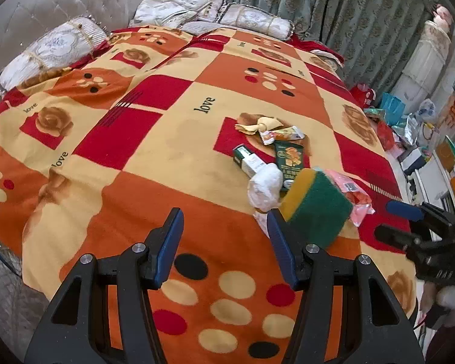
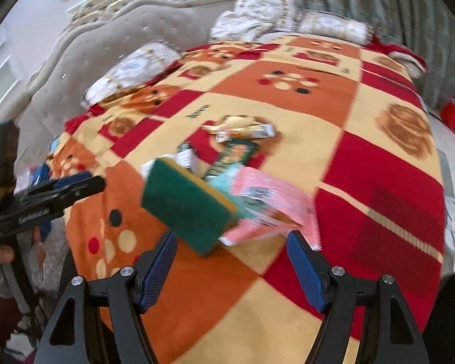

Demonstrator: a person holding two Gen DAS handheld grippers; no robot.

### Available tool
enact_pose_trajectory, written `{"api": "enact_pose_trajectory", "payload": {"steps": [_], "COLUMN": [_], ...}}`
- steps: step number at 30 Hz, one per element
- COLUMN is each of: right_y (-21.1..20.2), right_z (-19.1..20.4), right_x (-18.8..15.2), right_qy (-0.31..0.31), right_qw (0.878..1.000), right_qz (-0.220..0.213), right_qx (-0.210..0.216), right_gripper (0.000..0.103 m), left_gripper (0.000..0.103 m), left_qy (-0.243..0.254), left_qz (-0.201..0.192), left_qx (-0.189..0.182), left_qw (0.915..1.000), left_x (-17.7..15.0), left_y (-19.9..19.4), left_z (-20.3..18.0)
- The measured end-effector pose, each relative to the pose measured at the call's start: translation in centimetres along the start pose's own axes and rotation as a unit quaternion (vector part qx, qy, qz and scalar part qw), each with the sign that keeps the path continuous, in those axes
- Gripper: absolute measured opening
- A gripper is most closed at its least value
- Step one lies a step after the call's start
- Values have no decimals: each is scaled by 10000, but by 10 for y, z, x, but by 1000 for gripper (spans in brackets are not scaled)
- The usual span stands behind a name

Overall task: Collect trash
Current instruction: 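Move both open grippers back over the trash on the bed, then grasp the green scouring sponge with the right gripper while the left grasps the white tissue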

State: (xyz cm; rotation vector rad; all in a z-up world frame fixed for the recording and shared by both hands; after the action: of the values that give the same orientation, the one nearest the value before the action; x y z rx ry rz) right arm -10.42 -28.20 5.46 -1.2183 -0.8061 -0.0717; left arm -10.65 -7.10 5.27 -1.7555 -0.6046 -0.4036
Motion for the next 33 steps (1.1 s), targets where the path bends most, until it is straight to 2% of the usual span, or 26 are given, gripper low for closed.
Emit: {"api": "enact_pose_trajectory", "payload": {"steps": [7, 14, 17, 21, 22, 23, 25, 26, 31, 33], "right_y": [29, 58, 69, 75, 76, 74, 66, 61, 31, 23], "right_z": [34, 53, 53, 47, 43, 40, 37, 35, 24, 21], "right_x": [15, 21, 16, 16, 17, 18, 21, 22, 20, 15], "right_qy": [-766, -1683, -1865, -1787, -1685, -1546, -1340, -1281, -893, -779], "right_qw": [9970, 9854, 9818, 9831, 9848, 9872, 9908, 9917, 9960, 9969], "right_qz": [62, 213, 294, 263, 239, 215, 114, 70, -94, -51], "right_qx": [23, -124, -205, -293, -355, -343, -147, -120, 3, 11], "right_gripper": [73, 77, 80, 80, 77, 67, 58, 50, 46, 45], "left_gripper": [56, 56, 56, 56, 56, 56, 56, 56, 56, 56], "left_qy": [-91, -175, -223, -273, -282, -282, -263, -259, -260, -306], "left_qz": [86, 103, 132, 189, 204, 212, 196, 187, 245, 335], "left_qx": [-48, 35, 62, 68, 53, 32, -5, -23, -188, -374], "left_qw": [9999, 9998, 9996, 9994, 9994, 9994, 9995, 9995, 9992, 9983], "left_x": [1, 2, 1, -1, -1, -1, 0, 0, 1, 1], "left_y": [6, 8, 10, 15, 15, 16, 15, 16, 26, 34], "left_z": [4, 15, 19, 21, 21, 20, 17, 15, 2, -8]}}
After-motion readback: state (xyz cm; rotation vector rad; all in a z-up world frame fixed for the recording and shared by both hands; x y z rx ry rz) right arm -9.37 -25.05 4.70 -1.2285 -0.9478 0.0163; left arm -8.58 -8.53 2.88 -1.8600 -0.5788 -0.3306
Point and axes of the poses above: each gripper's, at about its wrist camera, not at the fingertips, and y roughly the way its jaws point, z to its left, x to its top, the point moved 6 cm from there along y, roughly the way its jaws point, and after that the axes turned 7 degrees about -y, right-handed, at the moved point
